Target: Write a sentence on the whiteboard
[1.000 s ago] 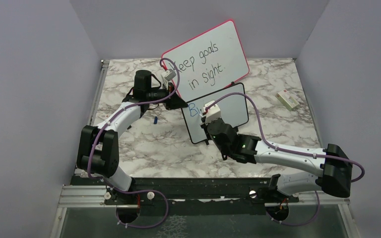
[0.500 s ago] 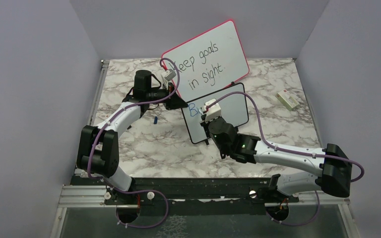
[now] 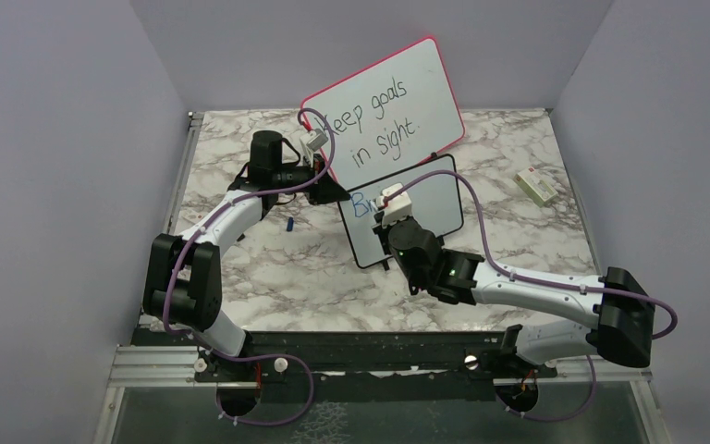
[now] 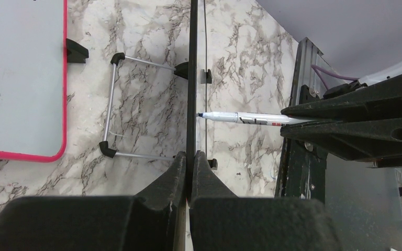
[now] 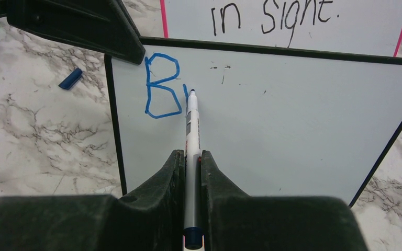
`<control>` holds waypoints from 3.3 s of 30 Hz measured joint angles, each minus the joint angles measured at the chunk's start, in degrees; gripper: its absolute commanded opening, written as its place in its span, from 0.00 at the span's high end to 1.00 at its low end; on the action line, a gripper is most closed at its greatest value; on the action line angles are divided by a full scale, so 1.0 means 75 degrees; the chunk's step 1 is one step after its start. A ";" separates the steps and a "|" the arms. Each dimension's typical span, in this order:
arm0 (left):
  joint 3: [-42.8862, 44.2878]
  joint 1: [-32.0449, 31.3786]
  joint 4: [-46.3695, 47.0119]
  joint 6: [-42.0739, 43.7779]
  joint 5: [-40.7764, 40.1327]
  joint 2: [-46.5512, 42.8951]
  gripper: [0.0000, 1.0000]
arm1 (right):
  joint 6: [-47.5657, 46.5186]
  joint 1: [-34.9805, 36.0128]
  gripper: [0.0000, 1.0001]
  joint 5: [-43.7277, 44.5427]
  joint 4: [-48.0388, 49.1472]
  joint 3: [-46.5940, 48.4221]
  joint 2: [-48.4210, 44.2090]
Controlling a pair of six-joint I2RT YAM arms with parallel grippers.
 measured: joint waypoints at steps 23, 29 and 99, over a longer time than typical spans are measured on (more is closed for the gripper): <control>0.0000 0.0000 0.0000 0.0000 0.0000 0.0000 1.00 | 0.0079 -0.0050 1.00 0.0163 -0.0003 -0.0003 -0.0032; 0.0000 0.0000 0.0000 -0.0003 0.0003 0.0000 1.00 | 0.0073 -0.0067 1.00 0.0195 0.0003 -0.0044 -0.0079; -0.0003 0.0000 -0.0012 -0.0032 -0.0015 0.0000 1.00 | -0.0134 -0.0417 1.00 -0.0356 0.0417 -0.0466 -0.0385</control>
